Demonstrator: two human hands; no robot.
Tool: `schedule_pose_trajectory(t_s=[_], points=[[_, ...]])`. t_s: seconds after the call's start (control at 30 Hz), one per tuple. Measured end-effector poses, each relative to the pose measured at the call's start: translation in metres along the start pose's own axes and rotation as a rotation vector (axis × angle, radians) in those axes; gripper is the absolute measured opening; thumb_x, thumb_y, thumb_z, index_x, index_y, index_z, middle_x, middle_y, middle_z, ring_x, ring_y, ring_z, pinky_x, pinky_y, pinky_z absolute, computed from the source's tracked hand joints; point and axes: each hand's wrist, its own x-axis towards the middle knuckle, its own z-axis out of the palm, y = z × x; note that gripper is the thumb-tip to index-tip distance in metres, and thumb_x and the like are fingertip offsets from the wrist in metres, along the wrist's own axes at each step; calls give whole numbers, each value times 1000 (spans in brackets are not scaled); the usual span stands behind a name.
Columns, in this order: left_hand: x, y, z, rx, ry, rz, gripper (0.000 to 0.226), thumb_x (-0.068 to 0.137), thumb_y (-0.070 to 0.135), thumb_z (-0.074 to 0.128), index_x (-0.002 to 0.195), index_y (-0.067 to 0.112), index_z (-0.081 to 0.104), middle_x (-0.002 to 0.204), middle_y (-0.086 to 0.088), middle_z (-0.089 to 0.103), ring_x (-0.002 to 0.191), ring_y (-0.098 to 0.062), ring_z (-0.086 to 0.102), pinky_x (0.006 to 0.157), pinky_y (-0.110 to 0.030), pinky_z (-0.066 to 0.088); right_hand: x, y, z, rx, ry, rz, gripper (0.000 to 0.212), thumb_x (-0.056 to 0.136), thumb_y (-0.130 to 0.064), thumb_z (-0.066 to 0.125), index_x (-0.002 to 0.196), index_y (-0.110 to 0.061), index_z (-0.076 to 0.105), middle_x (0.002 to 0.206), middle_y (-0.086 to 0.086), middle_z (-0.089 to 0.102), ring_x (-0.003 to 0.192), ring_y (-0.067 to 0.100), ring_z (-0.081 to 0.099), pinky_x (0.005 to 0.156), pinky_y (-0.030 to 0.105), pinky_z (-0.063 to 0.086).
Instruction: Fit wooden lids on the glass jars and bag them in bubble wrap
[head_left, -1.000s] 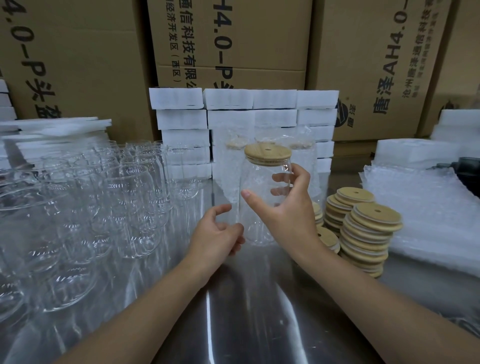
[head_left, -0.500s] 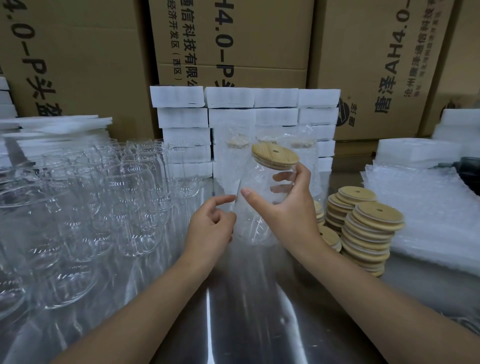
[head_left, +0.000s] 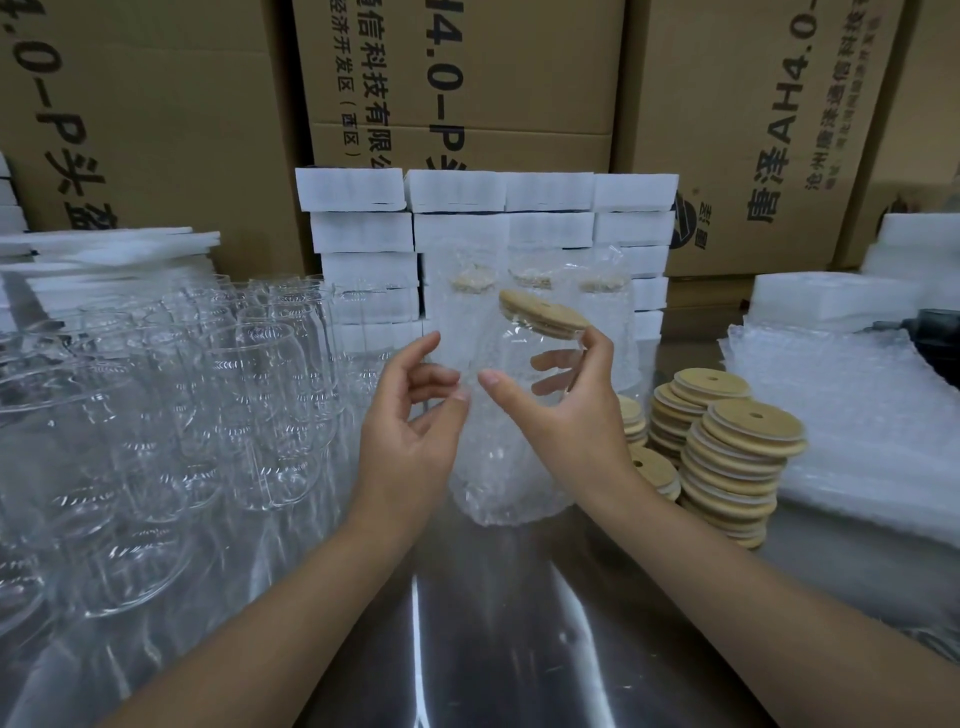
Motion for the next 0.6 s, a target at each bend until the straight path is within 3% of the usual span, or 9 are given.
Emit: schedule_pose_trajectory(t_s=[0.13,0.23,0.37,0.5,0.6], points=[[-9,-10,1,340,-212,-27,95,66,36,82,140,39,23,134,14,37,128,6,35,104,-9,27,2,-2,-1,104,64,45,82,60,-64,72,119,-38,22,105,-13,54,93,3,58,71,18,43],[-8,-19,1,536,-255,-69,126,59,38,90,152,34,5,148,15,21,138,1,18,108,-16,17,2,-6,0,147,84,49,86,54,-69,66,120,-35,23,105,-14,52,94,3,57,71,17,42],[-5,-29,-2,529,-259,-151,131,59,37,90,153,33,0,157,9,26,140,-2,28,105,-16,24,1,-5,-1,158,68,33,87,51,-69,65,122,-31,30,105,-13,52,94,4,58,75,21,48],[-6,-27,-2,513,-223,-159,127,57,47,89,151,40,5,153,9,37,137,-3,38,110,-28,36,1,-4,2,114,-42,48,88,51,-75,61,123,-31,36,108,-12,56,97,2,58,73,18,43],[-8,-27,-2,484,-207,-167,122,56,51,87,151,38,10,142,13,46,125,1,45,96,-13,35,0,0,4,76,-143,58,83,59,-80,63,124,-33,40,109,-13,58,101,-1,56,74,18,44]])
